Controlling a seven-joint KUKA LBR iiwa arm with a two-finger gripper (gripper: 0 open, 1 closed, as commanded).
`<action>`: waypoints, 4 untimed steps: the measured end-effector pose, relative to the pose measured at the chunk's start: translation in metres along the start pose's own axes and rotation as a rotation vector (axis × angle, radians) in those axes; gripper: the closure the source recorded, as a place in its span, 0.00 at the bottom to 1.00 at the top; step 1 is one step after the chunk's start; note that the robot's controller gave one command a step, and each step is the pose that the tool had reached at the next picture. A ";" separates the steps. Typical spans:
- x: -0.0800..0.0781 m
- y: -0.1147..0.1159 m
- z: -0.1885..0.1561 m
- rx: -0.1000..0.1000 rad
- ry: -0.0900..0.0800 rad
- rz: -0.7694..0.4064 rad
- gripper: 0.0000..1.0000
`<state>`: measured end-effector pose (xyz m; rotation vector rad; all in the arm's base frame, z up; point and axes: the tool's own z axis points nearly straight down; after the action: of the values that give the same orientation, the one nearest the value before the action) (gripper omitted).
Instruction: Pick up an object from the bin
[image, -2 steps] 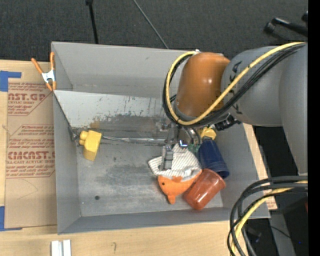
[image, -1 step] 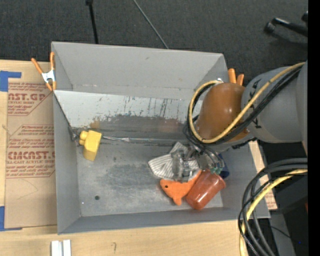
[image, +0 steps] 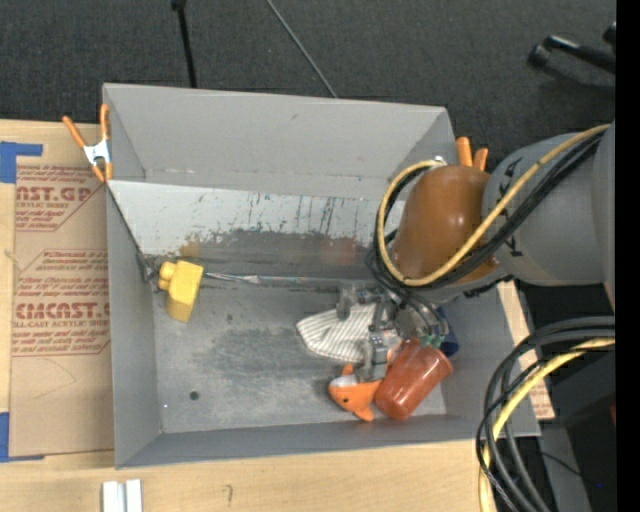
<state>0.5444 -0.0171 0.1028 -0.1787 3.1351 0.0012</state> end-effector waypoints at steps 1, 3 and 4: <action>0.000 0.000 0.000 0.000 0.001 0.000 1.00; 0.000 0.000 0.000 -0.001 0.000 0.000 0.00; -0.009 0.015 0.032 -0.001 0.000 0.053 1.00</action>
Offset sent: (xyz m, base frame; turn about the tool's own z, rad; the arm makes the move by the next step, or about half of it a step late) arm 0.0000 0.0000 0.0000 0.0000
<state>0.5514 -0.0007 0.0704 -0.0961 3.1389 0.0028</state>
